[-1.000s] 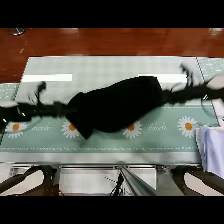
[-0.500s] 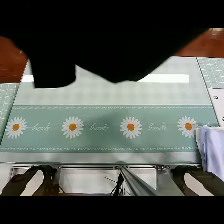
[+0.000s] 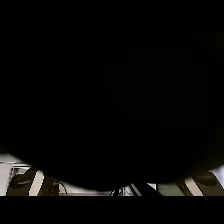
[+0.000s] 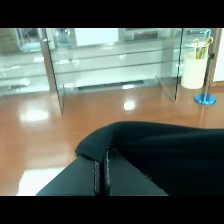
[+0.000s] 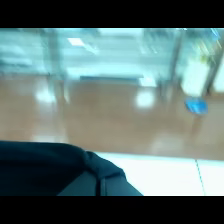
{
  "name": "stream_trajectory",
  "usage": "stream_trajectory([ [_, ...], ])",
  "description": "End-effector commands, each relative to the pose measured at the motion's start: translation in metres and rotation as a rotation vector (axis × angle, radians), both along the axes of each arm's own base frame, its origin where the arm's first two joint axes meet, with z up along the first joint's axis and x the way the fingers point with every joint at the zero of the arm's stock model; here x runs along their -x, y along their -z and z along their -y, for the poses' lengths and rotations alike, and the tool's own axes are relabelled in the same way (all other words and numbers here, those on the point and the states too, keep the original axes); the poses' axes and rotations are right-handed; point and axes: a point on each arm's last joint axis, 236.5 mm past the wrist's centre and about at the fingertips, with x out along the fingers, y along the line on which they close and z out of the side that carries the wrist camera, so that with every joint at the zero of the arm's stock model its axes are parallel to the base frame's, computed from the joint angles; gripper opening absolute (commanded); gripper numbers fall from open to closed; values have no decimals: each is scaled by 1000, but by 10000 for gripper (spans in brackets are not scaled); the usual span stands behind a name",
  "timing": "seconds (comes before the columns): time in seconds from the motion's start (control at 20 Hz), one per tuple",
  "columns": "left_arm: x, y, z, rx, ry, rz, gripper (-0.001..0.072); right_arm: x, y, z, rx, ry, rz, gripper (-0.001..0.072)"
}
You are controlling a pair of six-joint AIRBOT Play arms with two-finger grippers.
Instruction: Fold the shirts.
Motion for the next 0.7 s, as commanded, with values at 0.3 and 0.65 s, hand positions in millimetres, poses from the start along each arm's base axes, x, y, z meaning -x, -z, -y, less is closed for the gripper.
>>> stream_trajectory([
  [0.3, -71, 298, 47, 370, 247, -754, 31, -84, 172, 2, -44, -7, -488, 20],
  [0.65, -182, 417, 47, 598, 257, -868, 31, -257, 315, 18, -95, 43, -706, 19],
])
